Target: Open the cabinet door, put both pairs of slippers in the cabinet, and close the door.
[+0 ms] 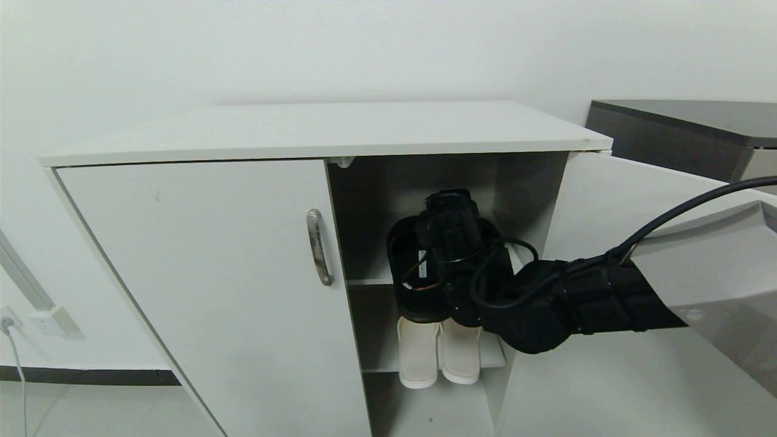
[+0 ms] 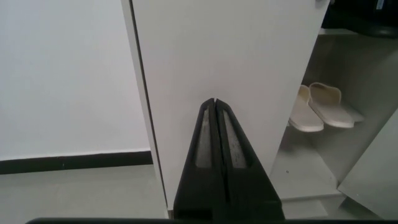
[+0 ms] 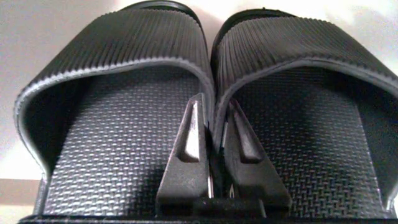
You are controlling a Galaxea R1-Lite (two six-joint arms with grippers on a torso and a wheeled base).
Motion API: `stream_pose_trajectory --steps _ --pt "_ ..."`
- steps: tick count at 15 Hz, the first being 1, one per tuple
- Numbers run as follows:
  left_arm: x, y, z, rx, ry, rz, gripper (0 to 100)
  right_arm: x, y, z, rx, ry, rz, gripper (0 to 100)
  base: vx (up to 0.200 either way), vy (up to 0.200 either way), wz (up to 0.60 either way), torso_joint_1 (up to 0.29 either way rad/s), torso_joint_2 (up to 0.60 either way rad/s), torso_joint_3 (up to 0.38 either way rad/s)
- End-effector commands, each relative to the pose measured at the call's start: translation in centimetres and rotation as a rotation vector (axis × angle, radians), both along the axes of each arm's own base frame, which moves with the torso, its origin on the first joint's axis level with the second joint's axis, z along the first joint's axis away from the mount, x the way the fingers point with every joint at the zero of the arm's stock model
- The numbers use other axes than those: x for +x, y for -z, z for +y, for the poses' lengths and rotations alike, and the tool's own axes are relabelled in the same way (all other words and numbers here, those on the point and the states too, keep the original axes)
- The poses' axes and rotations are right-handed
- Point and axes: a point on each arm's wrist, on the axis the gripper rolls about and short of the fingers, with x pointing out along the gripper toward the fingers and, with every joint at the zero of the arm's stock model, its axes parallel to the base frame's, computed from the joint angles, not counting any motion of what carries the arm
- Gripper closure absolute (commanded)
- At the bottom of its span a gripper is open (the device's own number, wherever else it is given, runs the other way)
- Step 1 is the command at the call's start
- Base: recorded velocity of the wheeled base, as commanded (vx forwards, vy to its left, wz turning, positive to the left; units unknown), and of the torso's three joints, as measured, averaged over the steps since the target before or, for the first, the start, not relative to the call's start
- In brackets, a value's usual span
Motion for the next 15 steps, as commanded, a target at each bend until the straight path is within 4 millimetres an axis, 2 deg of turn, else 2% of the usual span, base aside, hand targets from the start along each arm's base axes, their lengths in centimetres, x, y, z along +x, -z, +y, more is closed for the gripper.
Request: stream_pose_trajectory --steps 1,6,9,15 --pt "0.0 0.0 0.0 0.000 0.000 0.000 100 1.6 0.3 0.4 -0.008 0.018 0.010 100 0.000 0.000 0.00 0.000 0.00 0.000" --pt "0.0 0.0 0.0 -0.002 0.001 0.000 100 6.1 0.4 2.0 0.012 0.072 -0.024 100 0.000 0.000 0.00 0.000 0.00 0.000" --pt "0.0 0.0 0.0 -0.002 0.001 0.000 100 7.8 0.0 1.7 -0.006 0.093 -0.044 100 0.000 0.000 0.00 0.000 0.00 0.000" --pt "0.0 0.0 0.0 -0.002 0.000 0.000 100 8.0 0.1 1.5 -0.013 0.096 -0.043 100 0.000 0.000 0.00 0.000 0.00 0.000"
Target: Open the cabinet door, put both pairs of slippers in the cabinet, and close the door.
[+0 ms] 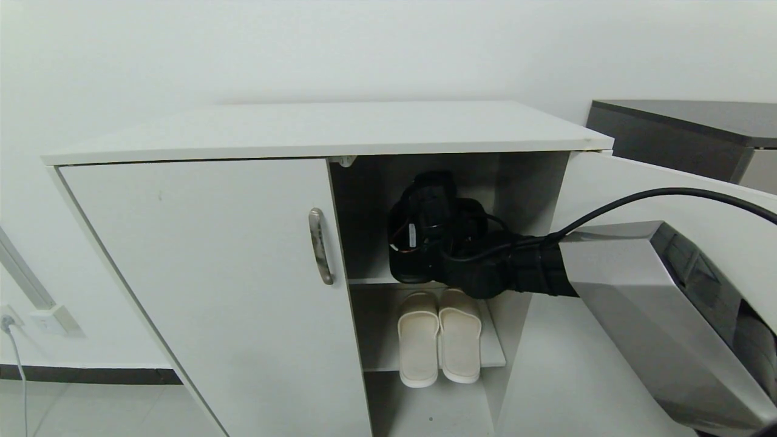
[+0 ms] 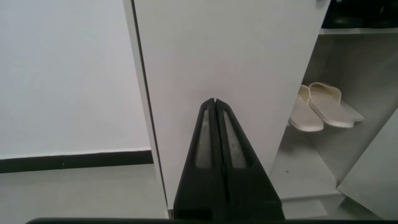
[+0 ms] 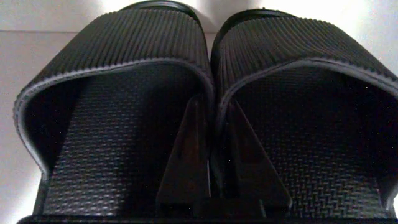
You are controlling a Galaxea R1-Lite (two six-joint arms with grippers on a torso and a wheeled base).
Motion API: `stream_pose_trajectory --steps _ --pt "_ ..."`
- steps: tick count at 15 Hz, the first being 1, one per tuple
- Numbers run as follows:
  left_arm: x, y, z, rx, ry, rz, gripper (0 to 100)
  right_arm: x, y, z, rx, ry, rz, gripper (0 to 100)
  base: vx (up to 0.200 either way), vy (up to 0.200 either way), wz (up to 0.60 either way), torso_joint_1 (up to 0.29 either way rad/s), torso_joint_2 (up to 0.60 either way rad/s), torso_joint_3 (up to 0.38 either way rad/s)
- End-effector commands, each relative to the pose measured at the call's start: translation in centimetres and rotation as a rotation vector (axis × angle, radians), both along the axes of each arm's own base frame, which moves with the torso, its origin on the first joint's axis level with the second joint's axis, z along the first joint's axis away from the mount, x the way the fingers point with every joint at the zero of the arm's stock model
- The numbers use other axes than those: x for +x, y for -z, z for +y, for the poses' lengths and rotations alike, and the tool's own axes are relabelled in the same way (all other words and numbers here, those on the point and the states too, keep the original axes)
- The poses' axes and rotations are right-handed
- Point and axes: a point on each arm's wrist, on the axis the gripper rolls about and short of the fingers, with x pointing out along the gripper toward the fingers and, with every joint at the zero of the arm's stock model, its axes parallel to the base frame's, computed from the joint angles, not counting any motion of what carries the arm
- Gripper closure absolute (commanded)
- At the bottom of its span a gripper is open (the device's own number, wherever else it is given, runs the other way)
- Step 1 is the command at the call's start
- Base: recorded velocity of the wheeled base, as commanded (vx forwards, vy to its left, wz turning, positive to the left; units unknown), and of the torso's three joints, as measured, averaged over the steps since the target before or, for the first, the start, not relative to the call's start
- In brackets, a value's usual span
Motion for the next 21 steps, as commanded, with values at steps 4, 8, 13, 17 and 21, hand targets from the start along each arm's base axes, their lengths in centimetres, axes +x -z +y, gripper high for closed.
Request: stream_pose_trajectory --steps 4,8,13,17,21 --pt "0.0 0.0 0.0 0.000 0.001 0.000 100 -0.2 0.1 0.0 -0.004 -0.001 0.006 0 0.000 0.000 0.00 0.000 0.00 0.000" --pt "0.0 0.0 0.0 0.000 -0.001 0.000 100 -2.3 -0.4 -0.2 -0.023 -0.026 0.031 0 0.000 0.000 0.00 0.000 0.00 0.000" --pt "0.0 0.0 0.0 0.000 -0.001 0.000 100 -7.5 -2.6 -2.0 -0.013 -0.077 0.024 0 0.000 0.000 0.00 0.000 0.00 0.000" --pt "0.0 0.0 0.0 0.000 0.001 0.000 100 -12.2 -2.4 -3.5 -0.007 -0.140 0.017 0 0.000 0.000 0.00 0.000 0.00 0.000" --pt "0.0 0.0 0.0 0.003 0.007 0.000 100 -15.3 -1.5 -5.2 0.019 -0.187 -0.003 0 0.000 0.000 0.00 0.000 0.00 0.000"
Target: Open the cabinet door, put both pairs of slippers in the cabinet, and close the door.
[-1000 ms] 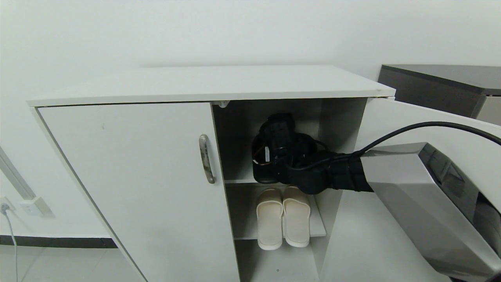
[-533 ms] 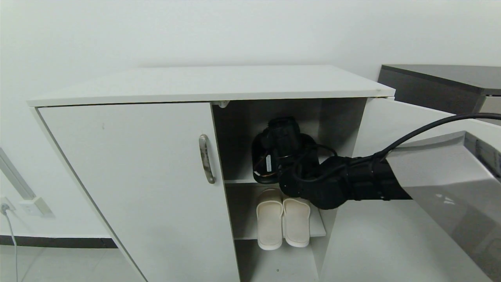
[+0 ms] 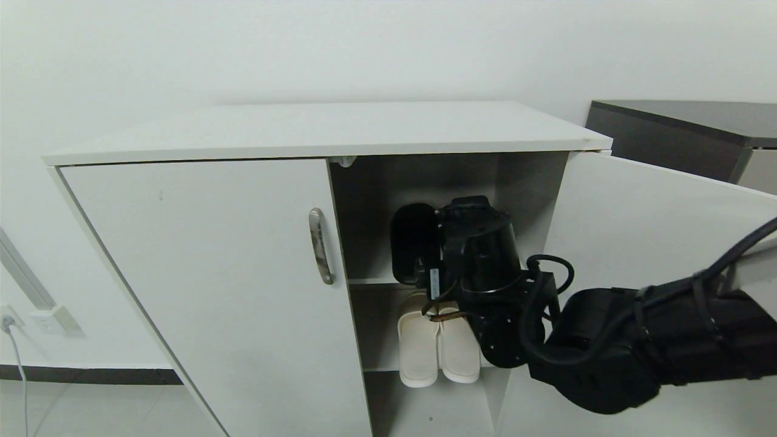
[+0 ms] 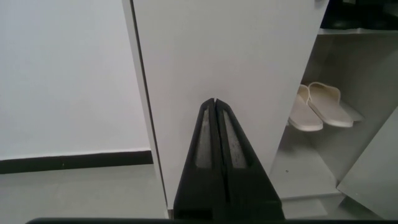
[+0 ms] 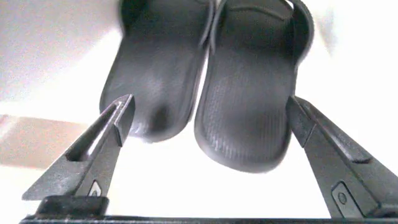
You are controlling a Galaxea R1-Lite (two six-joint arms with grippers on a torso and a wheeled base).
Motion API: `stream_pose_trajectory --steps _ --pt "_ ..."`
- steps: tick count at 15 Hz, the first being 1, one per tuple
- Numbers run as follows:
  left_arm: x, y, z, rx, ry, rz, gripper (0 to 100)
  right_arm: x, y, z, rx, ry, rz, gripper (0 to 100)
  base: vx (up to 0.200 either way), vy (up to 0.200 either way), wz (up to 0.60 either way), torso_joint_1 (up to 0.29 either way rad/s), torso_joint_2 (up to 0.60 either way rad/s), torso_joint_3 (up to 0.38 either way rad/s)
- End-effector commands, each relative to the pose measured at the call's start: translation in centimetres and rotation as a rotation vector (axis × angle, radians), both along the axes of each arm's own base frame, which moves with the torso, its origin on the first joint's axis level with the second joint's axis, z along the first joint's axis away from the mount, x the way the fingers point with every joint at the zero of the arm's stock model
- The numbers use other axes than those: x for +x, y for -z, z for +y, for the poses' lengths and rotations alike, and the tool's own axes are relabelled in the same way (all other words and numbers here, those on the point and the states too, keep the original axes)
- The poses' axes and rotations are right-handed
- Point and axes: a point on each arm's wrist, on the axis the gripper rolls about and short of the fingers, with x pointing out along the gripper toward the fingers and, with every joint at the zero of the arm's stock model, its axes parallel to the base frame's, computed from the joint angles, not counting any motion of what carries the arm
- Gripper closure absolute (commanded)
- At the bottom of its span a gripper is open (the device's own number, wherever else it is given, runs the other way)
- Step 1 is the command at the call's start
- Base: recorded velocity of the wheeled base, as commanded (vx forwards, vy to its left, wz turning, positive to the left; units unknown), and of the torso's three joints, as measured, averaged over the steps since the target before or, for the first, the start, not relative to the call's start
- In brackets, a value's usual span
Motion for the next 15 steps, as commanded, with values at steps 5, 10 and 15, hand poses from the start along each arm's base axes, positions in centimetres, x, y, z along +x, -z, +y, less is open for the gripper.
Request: stream_pose_trajectory --steps 5,10,15 --pt "0.0 0.0 0.0 0.002 -0.002 0.000 100 -3.9 -0.2 -2.0 0.019 -0.089 -0.011 0 0.000 0.000 0.00 0.000 0.00 0.000" --pt "0.0 0.0 0.0 0.002 -0.002 0.000 100 -4.4 -0.1 -1.7 0.015 -0.107 -0.009 100 0.000 0.000 0.00 0.000 0.00 0.000" --pt "0.0 0.0 0.0 0.000 0.000 0.000 100 -4.3 0.4 -1.6 0.006 -0.108 0.000 100 0.000 0.000 0.00 0.000 0.00 0.000"
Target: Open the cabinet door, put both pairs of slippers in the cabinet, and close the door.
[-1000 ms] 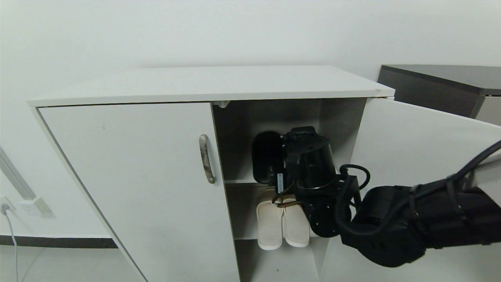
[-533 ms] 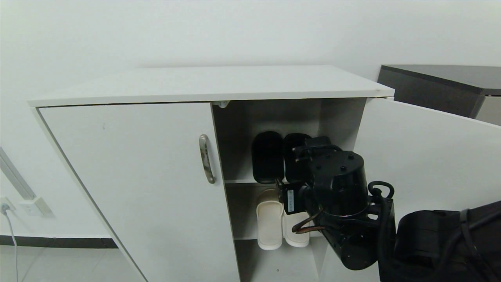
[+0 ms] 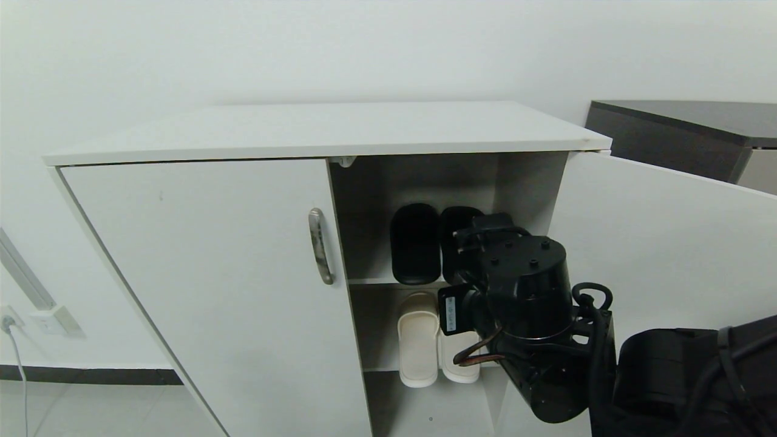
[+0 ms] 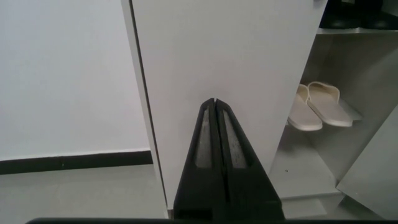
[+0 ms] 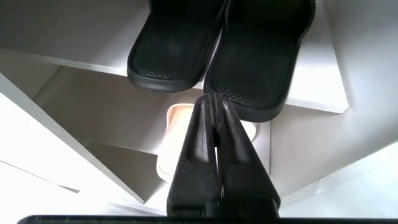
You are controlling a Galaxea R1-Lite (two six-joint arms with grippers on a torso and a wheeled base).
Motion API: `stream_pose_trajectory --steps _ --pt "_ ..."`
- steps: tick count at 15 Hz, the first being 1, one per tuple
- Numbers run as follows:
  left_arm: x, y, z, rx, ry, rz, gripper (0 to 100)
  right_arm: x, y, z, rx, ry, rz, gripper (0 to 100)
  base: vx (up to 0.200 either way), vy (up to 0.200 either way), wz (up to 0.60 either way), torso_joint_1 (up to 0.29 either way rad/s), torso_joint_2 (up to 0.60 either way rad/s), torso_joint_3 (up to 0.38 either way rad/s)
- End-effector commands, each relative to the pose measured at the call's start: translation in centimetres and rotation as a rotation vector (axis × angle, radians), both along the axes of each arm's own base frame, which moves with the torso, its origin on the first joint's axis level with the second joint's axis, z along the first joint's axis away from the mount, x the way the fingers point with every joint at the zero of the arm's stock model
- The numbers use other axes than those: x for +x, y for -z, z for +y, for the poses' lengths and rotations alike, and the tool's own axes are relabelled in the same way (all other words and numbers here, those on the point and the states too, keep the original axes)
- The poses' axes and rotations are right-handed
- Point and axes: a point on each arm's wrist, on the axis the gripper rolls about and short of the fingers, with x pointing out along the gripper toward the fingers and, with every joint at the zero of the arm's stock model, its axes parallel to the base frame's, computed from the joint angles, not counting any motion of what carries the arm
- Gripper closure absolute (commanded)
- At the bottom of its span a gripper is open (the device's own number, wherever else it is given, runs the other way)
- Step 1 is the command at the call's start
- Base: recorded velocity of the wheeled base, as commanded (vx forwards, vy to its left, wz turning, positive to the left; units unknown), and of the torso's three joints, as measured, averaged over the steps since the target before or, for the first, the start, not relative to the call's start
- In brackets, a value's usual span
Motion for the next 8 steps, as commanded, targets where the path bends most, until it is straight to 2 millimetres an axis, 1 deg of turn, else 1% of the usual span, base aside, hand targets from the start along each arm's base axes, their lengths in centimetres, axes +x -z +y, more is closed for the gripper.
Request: stream_pose_trajectory --steps 1,8 --pt "0.01 -0.01 0.00 0.000 0.000 0.001 100 0.07 0.30 0.13 -0.006 -0.001 0.005 100 -0.200 0.000 0.00 0.007 0.00 -0.002" --pt "0.00 0.00 0.00 0.000 0.001 0.000 100 0.09 0.60 0.25 -0.014 -0.002 0.010 100 -0.200 0.000 0.00 0.004 0.00 0.003"
